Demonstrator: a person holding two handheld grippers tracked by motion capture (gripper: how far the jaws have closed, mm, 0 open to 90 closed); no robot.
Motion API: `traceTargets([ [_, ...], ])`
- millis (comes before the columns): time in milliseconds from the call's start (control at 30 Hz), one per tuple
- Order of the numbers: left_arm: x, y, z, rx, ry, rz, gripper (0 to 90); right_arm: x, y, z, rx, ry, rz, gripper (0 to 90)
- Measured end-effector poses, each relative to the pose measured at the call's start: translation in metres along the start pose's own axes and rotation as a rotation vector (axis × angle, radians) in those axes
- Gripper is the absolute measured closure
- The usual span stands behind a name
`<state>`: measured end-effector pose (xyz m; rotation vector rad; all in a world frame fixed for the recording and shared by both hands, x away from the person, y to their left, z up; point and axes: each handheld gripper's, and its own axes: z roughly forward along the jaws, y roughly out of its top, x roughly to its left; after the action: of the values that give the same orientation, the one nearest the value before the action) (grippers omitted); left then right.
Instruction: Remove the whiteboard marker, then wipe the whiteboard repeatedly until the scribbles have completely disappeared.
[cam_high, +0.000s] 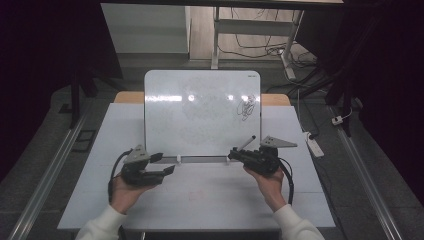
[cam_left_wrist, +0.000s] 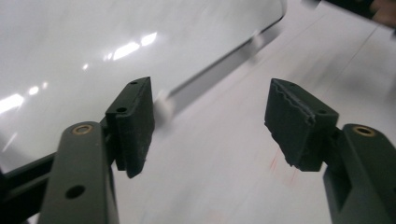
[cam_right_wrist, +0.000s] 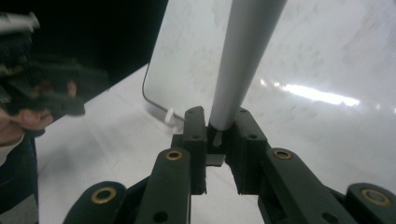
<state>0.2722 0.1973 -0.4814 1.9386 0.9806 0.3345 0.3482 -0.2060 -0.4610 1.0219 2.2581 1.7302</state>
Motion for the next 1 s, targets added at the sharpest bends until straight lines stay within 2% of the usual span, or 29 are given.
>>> traceTargets([
  [33, 0.0, 0.0, 0.0, 0.0, 0.0, 0.0, 32.4, -0.001, 0.001, -0.001, -0.009, -0.001, -0.007, 77.4],
  [100, 0.006, -0.015, -0.009, 0.016, 0.018, -0.019, 31.5, -0.002, 0.002, -0.003, -0.013, -0.014, -0.017, 77.4],
  [267, 0.012, -0.034, -0.016, 0.044, 0.042, -0.031, 31.2, -0.007, 0.004, -0.008, -0.033, -0.028, -0.026, 77.4],
  [467, 0.017, -0.037, -0.013, 0.053, 0.045, -0.039, 30.7, -0.011, 0.01, -0.014, -0.067, -0.044, -0.05, 77.3],
  [567, 0.019, -0.038, -0.012, 0.056, 0.042, -0.041, 30.3, -0.017, 0.021, -0.019, -0.109, -0.065, -0.072, 77.4],
  [667, 0.021, -0.039, -0.01, 0.059, 0.041, -0.051, 30.1, -0.031, 0.041, -0.022, -0.173, -0.091, -0.078, 77.4],
  [733, 0.022, -0.039, -0.009, 0.057, 0.039, -0.054, 30.1, -0.043, 0.056, -0.021, -0.204, -0.125, -0.093, 77.4],
  [800, 0.022, -0.039, -0.009, 0.059, 0.042, -0.052, 30.0, -0.058, 0.07, -0.017, -0.223, -0.172, -0.1, 77.4],
  [833, 0.022, -0.039, -0.009, 0.059, 0.042, -0.052, 30.0, -0.058, 0.07, -0.017, -0.223, -0.172, -0.1, 77.4],
  [867, 0.023, -0.039, -0.009, 0.06, 0.044, -0.053, 30.0, -0.074, 0.08, -0.012, -0.238, -0.196, -0.084, 77.4],
  [1000, 0.026, -0.041, -0.009, 0.06, 0.053, -0.061, 30.0, -0.102, 0.094, 0.003, -0.237, -0.257, -0.054, 77.4],
])
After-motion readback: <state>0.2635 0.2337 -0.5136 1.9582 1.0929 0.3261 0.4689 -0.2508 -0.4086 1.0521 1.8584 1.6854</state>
